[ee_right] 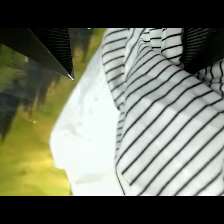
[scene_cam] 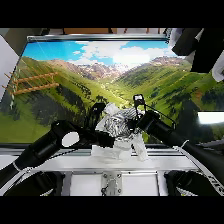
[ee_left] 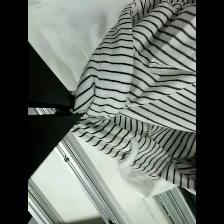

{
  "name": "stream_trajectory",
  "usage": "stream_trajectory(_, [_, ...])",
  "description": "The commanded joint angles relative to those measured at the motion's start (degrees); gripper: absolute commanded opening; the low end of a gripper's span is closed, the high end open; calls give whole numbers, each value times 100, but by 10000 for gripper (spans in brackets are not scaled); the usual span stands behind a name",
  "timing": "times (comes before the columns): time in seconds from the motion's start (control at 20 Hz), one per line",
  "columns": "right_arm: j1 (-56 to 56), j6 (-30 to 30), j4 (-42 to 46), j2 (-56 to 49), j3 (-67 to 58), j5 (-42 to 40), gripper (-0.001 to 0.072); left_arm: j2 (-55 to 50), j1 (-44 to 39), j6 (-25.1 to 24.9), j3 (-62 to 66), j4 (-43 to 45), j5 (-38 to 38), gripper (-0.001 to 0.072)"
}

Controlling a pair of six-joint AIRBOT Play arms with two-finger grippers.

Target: Fold the clothes and pants, and hang the long-sleeved shirts on hangers.

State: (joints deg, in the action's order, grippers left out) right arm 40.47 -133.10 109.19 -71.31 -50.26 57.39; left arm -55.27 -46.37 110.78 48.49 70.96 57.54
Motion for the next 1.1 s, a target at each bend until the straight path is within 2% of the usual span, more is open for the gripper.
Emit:
stream_trajectory(0.0, [-39,-22,-118,-181,4,-195,667,116,127,-2,7,-4,68,12])
stream_trajectory(0.05, [-39,-22,-63,-254,4,-125,645,114,195,-2,4,2,149,12])
stream_trajectory(0.1, [-42,-22,-4,-308,4,-26,522,114,264,-4,4,0,238,12])
stream_trajectory(0.15, [-42,-22,76,-330,4,50,435,116,334,-9,4,2,330,12])
stream_trajectory(0.2, [-42,-22,164,-323,0,96,428,114,398,-92,4,2,407,12])
stream_trajectory(0.25, [-42,-9,286,-304,-24,168,322,116,485,-170,7,4,433,12])
stream_trajectory(0.3, [-42,251,426,-238,-94,275,111,114,605,-264,48,9,474,12])
stream_trajectory(0.35, [-55,553,540,-125,-236,420,76,114,761,-372,199,7,570,12])
stream_trajectory(0.4, [-101,986,575,48,-518,608,70,111,955,-540,474,7,658,12])
stream_trajectory(0.45, [-177,1506,568,243,-944,817,17,107,1189,-684,894,-2,686,12])
stream_trajectory(0.55, [-291,2256,568,522,-2103,1467,17,-7,1578,-927,2035,-4,702,11])
stream_trajectory(0.65, [-326,2706,570,610,-3626,2197,17,-297,1729,-1154,3432,-4,739,12])
stream_trajectory(0.85, [-319,2680,573,614,-5672,2437,17,-1161,1731,-1565,5980,33,1095,12])
stream_trajectory(0.95, [-319,2389,568,673,-5919,2601,17,-1517,1729,-1561,6857,385,1510,12])
stream_trajectory(1.05, [-317,2002,570,675,-5877,3126,17,-1644,1729,-1534,7042,595,1814,12])
